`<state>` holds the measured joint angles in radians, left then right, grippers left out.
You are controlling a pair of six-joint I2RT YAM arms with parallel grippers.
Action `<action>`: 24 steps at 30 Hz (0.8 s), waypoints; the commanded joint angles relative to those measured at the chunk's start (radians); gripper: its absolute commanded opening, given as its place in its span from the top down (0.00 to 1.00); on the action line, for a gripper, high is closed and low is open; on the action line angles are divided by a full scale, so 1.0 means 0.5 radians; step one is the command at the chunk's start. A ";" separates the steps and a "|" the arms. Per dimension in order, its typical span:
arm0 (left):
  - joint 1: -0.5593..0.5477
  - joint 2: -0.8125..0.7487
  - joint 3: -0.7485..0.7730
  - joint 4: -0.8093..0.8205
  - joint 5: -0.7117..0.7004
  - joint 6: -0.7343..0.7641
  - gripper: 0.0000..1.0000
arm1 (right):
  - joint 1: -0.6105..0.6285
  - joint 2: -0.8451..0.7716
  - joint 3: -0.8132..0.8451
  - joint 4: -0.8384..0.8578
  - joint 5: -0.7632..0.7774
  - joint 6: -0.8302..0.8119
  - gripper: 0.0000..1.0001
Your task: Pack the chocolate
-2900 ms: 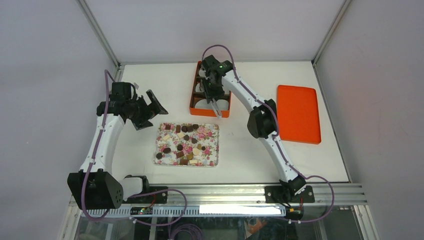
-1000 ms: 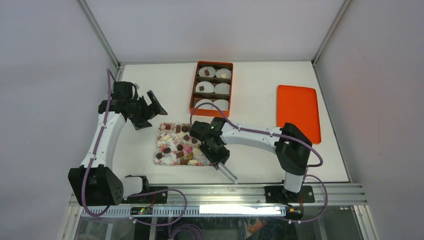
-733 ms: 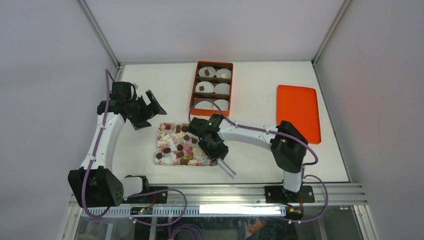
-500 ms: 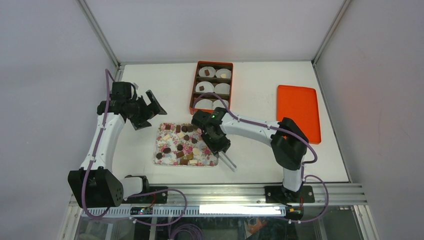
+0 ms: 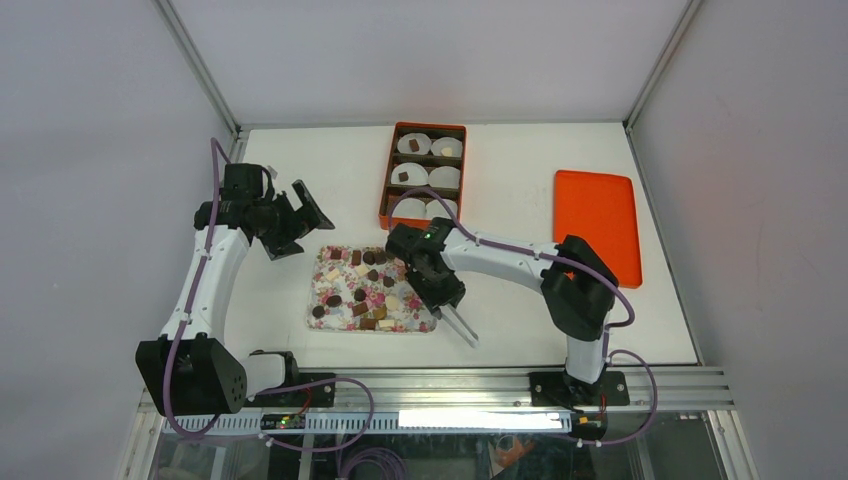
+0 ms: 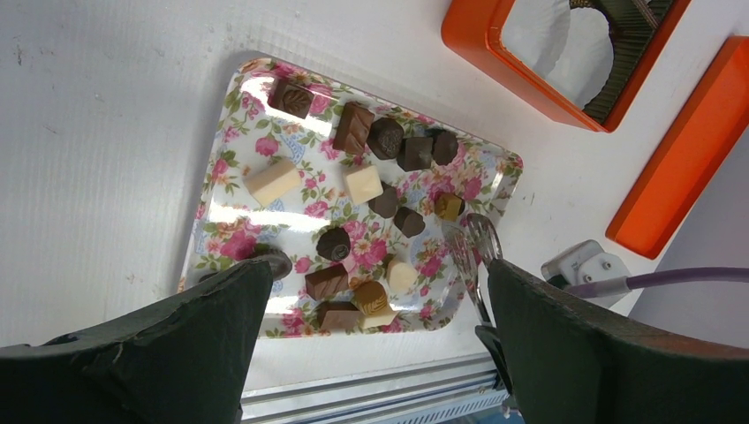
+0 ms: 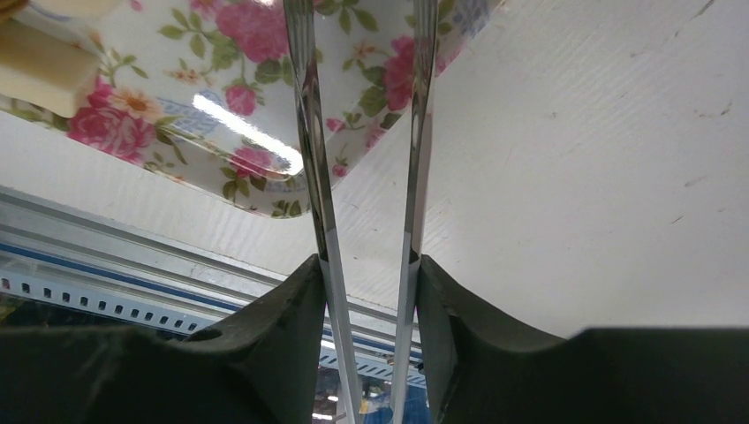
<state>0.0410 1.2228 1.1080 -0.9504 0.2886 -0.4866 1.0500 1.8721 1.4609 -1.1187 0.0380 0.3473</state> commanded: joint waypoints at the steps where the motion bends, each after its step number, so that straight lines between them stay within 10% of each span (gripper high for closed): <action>1: 0.018 -0.015 0.040 0.063 0.047 -0.024 0.01 | -0.032 -0.132 -0.049 0.003 0.041 0.020 0.58; 24: 0.019 -0.015 0.023 0.066 0.040 -0.024 0.01 | -0.110 -0.059 0.053 0.069 -0.061 -0.034 0.58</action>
<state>0.0410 1.2232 1.1080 -0.9504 0.2901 -0.4866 0.9936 1.8690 1.4307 -1.0977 0.0235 0.3439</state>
